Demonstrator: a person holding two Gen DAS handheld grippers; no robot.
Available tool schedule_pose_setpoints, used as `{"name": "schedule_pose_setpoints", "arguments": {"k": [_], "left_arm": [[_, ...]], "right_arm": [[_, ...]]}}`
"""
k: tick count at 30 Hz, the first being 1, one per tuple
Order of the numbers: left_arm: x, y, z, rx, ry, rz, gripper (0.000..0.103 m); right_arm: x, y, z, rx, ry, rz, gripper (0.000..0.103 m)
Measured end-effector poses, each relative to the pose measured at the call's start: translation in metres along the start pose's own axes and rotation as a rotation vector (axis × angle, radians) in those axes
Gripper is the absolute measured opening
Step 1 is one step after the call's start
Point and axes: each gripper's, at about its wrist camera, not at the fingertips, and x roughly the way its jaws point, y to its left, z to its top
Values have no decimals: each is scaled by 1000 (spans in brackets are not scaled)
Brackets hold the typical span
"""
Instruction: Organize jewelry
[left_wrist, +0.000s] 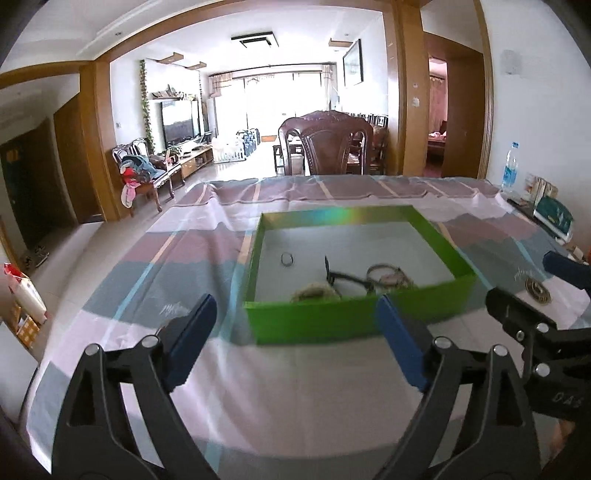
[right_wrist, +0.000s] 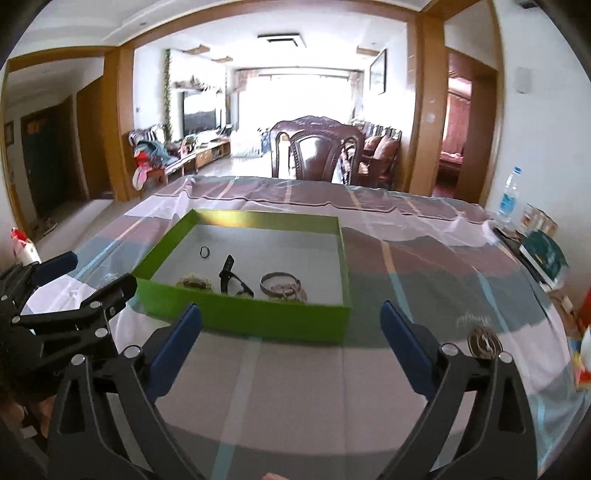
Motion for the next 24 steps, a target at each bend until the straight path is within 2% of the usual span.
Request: {"name": "schedule_pose_setpoints", "arguments": {"k": [5, 9, 14, 24], "left_arm": [[-20, -2, -29, -4, 13, -17, 91], [-31, -2, -47, -21, 18, 20, 99], [-34, 0, -54, -33, 21, 6, 99], [-38, -1, -56, -17, 3, 9, 99]], "right_arm": [[-11, -4, -27, 54, 13, -32, 98], [-18, -4, -43, 74, -7, -62, 99], [-20, 3, -56, 25, -2, -103, 100], [-28, 1, -57, 31, -46, -114, 100]]}}
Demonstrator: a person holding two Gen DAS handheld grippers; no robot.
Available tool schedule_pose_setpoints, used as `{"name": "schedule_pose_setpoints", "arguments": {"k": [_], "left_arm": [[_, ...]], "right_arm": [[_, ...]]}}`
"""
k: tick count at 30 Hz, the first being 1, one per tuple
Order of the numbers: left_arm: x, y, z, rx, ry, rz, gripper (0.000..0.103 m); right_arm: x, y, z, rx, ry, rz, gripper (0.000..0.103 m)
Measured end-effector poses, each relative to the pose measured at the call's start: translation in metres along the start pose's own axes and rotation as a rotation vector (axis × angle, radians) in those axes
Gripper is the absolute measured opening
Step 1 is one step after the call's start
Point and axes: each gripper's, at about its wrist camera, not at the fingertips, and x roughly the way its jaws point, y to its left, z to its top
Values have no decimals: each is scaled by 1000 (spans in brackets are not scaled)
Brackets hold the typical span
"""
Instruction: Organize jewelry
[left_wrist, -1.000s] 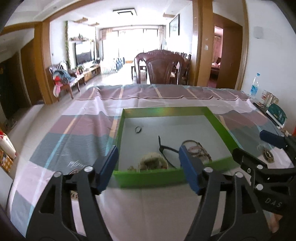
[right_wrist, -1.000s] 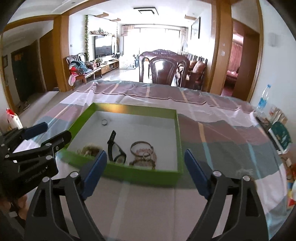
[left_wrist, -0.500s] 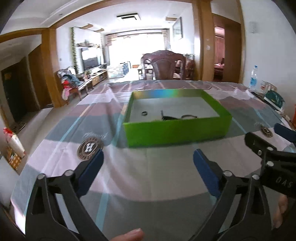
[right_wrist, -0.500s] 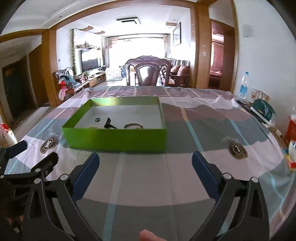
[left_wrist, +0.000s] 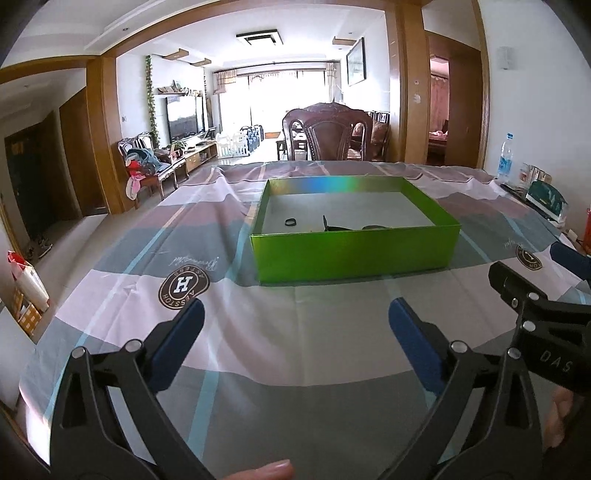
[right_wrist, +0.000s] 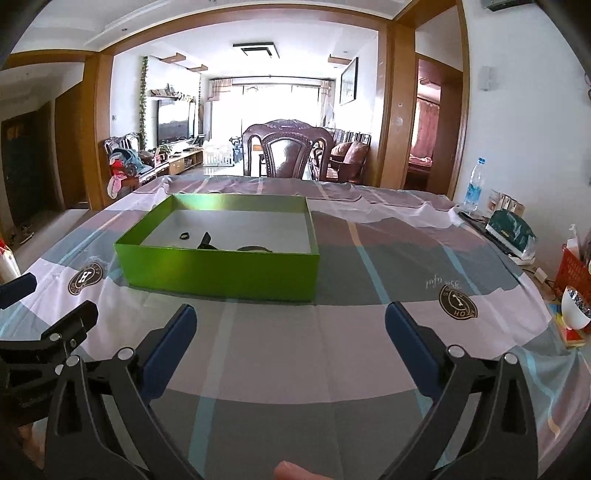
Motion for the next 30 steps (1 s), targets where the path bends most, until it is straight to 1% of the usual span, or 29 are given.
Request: {"name": "schedule_pose_setpoints", "arguments": {"k": [7, 21, 30], "left_arm": [[-2, 2, 2, -3, -5, 7, 99], [-6, 6, 5, -13, -18, 10, 99], [-10, 4, 6, -9, -27, 11, 99]], "right_arm": [[-6, 1, 1, 3, -18, 10, 100], [-6, 7, -2, -7, -6, 21, 100], [-9, 6, -4, -3, -17, 19, 100]]}}
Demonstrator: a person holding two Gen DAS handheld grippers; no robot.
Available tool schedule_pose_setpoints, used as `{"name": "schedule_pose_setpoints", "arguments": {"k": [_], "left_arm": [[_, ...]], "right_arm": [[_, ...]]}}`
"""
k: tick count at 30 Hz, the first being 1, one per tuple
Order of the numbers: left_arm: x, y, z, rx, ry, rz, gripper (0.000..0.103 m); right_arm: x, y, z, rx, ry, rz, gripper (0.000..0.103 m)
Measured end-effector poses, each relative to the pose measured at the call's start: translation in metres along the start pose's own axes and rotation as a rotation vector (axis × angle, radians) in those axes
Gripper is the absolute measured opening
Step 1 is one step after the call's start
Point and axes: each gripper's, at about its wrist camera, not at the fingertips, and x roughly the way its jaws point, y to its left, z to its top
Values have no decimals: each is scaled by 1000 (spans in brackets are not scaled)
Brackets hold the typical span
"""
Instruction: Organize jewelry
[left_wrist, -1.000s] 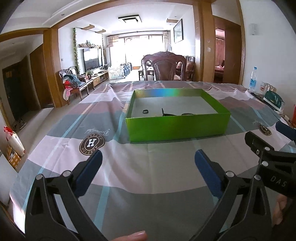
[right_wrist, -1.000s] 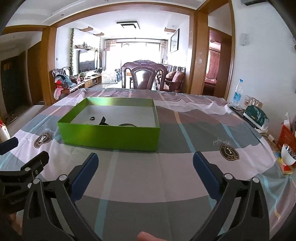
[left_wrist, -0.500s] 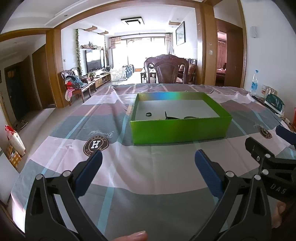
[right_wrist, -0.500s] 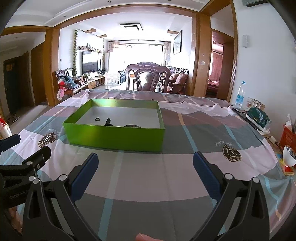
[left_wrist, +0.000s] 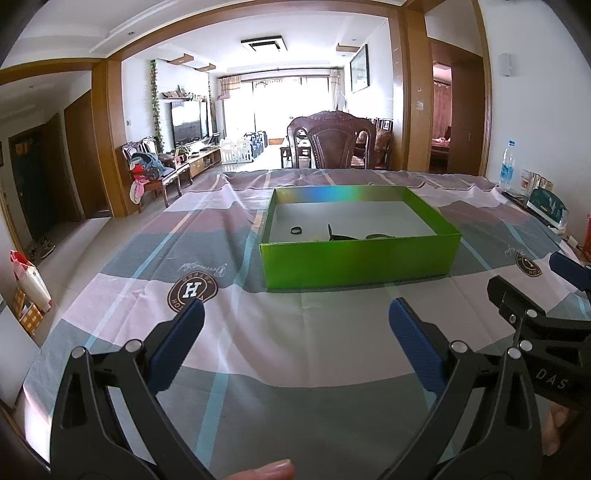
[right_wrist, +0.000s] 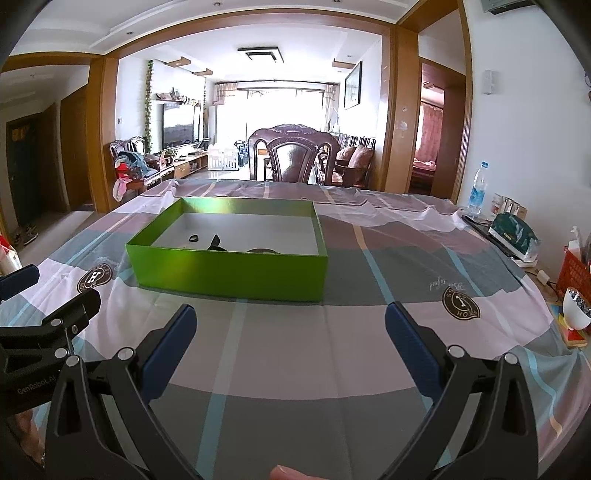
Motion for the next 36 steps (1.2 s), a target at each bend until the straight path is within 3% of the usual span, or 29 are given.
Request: {"name": "schedule_pose_setpoints", "arguments": {"k": [36], "left_arm": [[0, 2, -3, 0, 21, 7, 99]], "right_arm": [[-6, -6, 3, -2, -1, 4, 100]]}}
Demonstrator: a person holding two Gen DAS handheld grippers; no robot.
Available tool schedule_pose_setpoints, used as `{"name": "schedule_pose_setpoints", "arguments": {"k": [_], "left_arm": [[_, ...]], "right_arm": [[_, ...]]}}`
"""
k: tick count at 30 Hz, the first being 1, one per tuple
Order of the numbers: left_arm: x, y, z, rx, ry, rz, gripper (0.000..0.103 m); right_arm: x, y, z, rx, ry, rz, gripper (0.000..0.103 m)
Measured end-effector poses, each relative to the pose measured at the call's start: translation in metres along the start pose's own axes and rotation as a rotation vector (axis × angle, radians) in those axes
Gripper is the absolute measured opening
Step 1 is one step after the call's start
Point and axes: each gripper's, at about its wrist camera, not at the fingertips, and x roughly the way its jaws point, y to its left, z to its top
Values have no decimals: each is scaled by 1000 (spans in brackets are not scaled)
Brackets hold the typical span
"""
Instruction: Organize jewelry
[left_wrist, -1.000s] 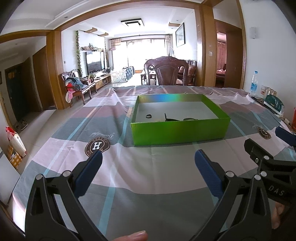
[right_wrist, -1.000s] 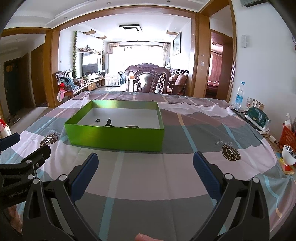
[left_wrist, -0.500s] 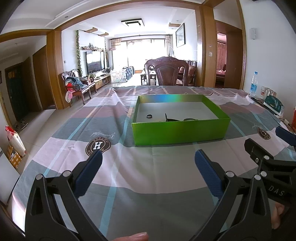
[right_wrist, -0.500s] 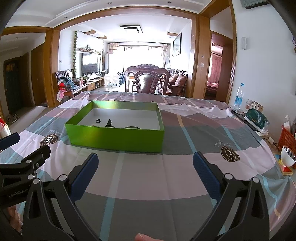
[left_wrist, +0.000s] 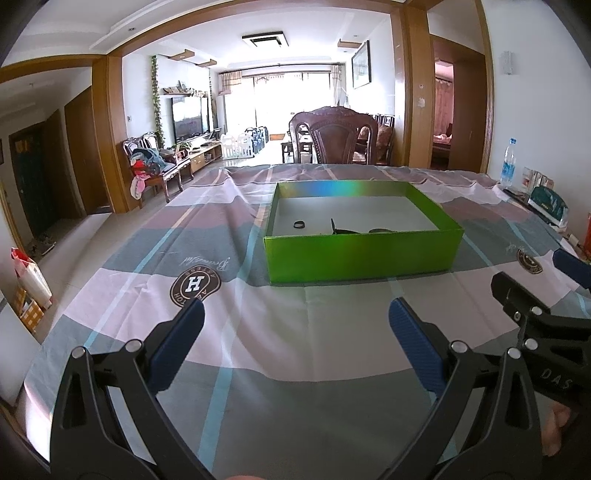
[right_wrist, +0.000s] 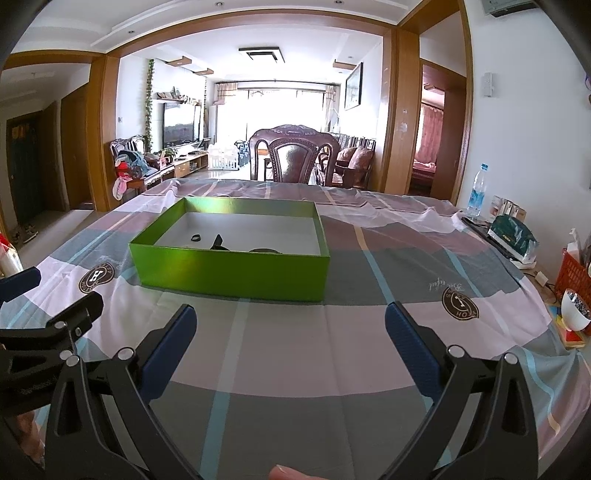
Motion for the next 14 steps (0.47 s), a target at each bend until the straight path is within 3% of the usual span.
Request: {"name": "schedule_pose_setpoints", "arguments": {"k": [14], "left_arm": [[-1, -1, -1, 2, -8, -10, 99]], "right_arm": [[4, 0, -2, 4, 17, -4, 100]]}}
